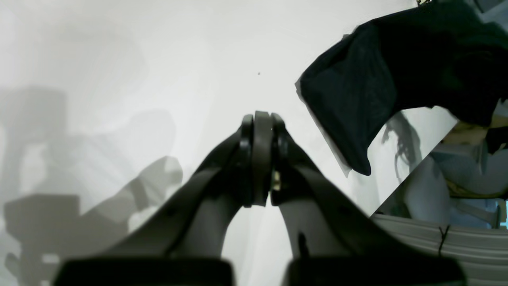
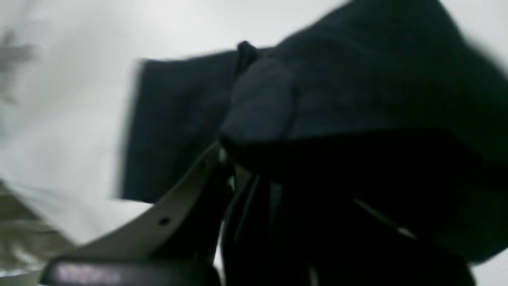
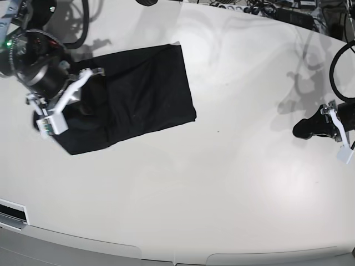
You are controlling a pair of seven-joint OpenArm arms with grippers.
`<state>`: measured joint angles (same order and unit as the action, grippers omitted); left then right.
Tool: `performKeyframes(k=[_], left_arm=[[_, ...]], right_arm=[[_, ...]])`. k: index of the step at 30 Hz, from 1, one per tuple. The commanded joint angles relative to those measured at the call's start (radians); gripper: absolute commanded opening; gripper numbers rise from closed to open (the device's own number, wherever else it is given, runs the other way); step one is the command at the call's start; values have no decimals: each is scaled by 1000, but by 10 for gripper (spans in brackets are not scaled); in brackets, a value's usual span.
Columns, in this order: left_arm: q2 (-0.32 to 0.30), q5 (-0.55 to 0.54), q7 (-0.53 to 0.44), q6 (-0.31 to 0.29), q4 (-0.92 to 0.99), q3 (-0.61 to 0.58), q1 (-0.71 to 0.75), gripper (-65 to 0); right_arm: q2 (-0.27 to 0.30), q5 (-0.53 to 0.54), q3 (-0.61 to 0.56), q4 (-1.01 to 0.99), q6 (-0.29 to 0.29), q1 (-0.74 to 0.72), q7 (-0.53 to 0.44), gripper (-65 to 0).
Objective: Layout the t-shirt on the table in an organized manner, then fold the t-shirt properly
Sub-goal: 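Fold the held end over onto the shirt with the right gripper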
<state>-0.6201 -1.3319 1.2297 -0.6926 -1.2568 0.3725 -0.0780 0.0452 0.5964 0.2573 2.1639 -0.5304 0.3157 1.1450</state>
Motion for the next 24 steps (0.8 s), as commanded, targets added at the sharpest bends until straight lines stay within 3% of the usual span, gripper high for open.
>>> performKeyframes(k=[1,4,10,13,15,18,20,24], left_arm=[[-19,-30,-21,-6,-15,8,-14,-650],[0,-29,-22,-6,-15,8,-14,-650],[20,-30,-22,-6,-15,8,-14,-650],[22,-31,-27,-6,-15,8,-14,-650],[21,-30,-30,-6,-15,8,-20,-650],[19,-30,-33,-6,-15,8,-25,-650],[19,-30,-32,-6,-15,8,-24,-650],[18,-50,-15,-6,-15,8,-25,-650]], right_arm=[[-21,26,-32,19,-5,-8,-26,-650],[-83,26,-122,19,-6,-9,-30,-650],[-171,-80,-291,-56,-98,-9,-126,-640],[-178,-72,-378,-156,-124,-27,-170,-332],[-177,-31,-450,-181,-162,-63,-82,-190],[-175,118,-542,-170,-168,-127,79,-183],[-175,204,-578,-154,-168,-147,116,-183],[-175,183,-576,-148,-168,-180,104,-186]])
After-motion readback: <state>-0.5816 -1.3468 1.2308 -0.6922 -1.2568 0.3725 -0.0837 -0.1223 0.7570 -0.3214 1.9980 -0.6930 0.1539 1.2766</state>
